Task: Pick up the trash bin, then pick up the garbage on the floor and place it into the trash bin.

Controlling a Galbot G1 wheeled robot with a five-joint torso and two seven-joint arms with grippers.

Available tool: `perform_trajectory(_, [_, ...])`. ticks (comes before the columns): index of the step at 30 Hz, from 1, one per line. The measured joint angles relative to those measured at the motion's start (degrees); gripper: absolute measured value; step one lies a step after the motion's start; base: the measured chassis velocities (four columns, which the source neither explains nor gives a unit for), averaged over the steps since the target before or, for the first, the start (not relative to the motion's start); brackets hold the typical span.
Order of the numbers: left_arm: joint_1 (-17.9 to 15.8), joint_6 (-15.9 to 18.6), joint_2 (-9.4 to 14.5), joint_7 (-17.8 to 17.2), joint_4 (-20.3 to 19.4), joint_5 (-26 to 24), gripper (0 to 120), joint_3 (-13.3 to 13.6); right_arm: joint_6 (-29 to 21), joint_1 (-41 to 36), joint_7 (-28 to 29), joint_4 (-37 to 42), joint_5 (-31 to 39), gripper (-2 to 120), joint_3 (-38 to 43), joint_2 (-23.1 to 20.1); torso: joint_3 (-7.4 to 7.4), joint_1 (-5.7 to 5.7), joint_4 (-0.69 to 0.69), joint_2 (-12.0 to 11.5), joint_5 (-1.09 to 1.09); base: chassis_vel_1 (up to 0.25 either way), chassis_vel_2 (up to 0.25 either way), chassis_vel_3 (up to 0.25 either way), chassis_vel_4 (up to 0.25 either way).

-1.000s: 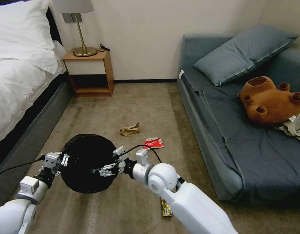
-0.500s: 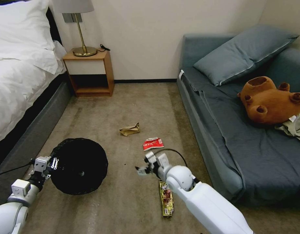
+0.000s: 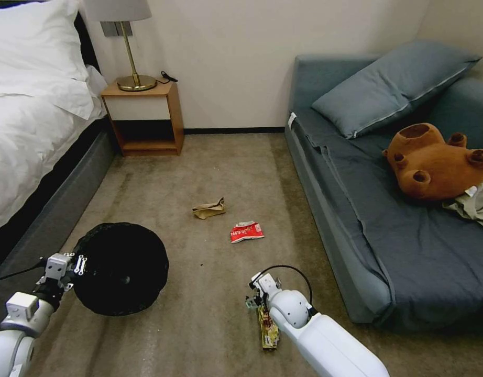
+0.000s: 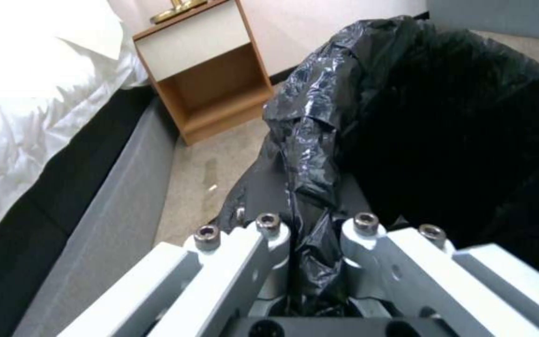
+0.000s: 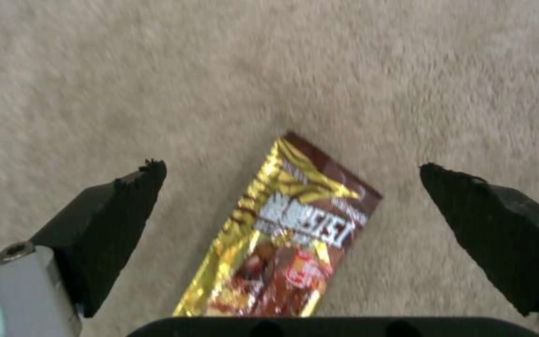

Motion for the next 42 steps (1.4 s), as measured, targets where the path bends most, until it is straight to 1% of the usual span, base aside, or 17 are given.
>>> perform_trajectory(9, [-0.2, -0.7, -0.1, 0.2, 0.5, 0.3, 4, 0.3, -0.3, -2.6, 1.1, -0.5, -1.4, 100, 1.0, 0.3, 0.0, 0.0, 0.0, 0.0, 0.0, 0.0, 0.0, 0.0, 0.0])
perform_trajectory(14, [-0.2, -0.6, -0.2, 0.3, -0.2, 0.4, 4, 0.8, -0.2, -3.3, 1.0, -1.0, -1.7, 100, 1.8, 0.4, 0.0, 0.0, 0.0, 0.0, 0.0, 0.0, 0.0, 0.0, 0.0])
perform_trajectory(26, [-0.9, 1.0, 0.5, 0.2, -1.6, 0.6, 4, 1.5, 1.0, -4.0, 0.3, -2.0, -1.3, 100, 2.2, 0.7, 0.0, 0.0, -0.01, 0.0, 0.01, 0.0, 0.0, 0.0, 0.0])
perform_trajectory(35, [-0.9, 1.0, 0.1, 0.2, -1.4, 1.1, 4, 2.0, 2.0, -3.8, -0.5, -3.7, -1.1, 100, 2.5, 0.8, 0.0, 0.0, 0.0, 0.0, 0.0, 0.0, 0.0, 0.0, 0.0])
perform_trajectory(36, [-0.9, 1.0, -0.1, 0.2, -1.2, 1.3, 4, 2.1, 2.1, -3.7, -0.8, -4.0, -1.1, 98, 2.6, 0.8, 0.0, 0.0, 0.0, 0.0, 0.0, 0.0, 0.0, 0.0, 0.0])
perform_trajectory(37, [-0.9, 1.0, -0.1, 0.2, -1.2, 1.3, 4, 2.1, 2.1, -3.7, -0.8, -4.0, -1.1, 98, 2.6, 0.8, 0.0, 0.0, 0.0, 0.0, 0.0, 0.0, 0.0, 0.0, 0.0])
perform_trajectory(39, [-1.0, 0.9, -0.2, 0.2, -1.1, 1.5, 4, 2.2, 2.2, -3.7, -1.1, -4.5, -0.9, 89, 2.8, 0.8, 0.0, 0.0, 0.0, 0.0, 0.0, 0.0, 0.0, 0.0, 0.0])
perform_trajectory(40, [-1.0, 0.9, -0.2, 0.2, -1.1, 1.5, 4, 2.2, 2.2, -3.7, -1.1, -4.5, -0.9, 89, 2.8, 0.8, 0.0, 0.0, 0.0, 0.0, 0.0, 0.0, 0.0, 0.0, 0.0])
perform_trajectory(42, [-0.9, 0.9, -0.3, 0.2, -1.1, 1.5, 4, 2.2, 2.6, -3.7, -1.4, -4.8, -0.9, 79, 2.8, 0.8, 0.0, 0.0, 0.0, 0.0, 0.0, 0.0, 0.0, 0.0, 0.0])
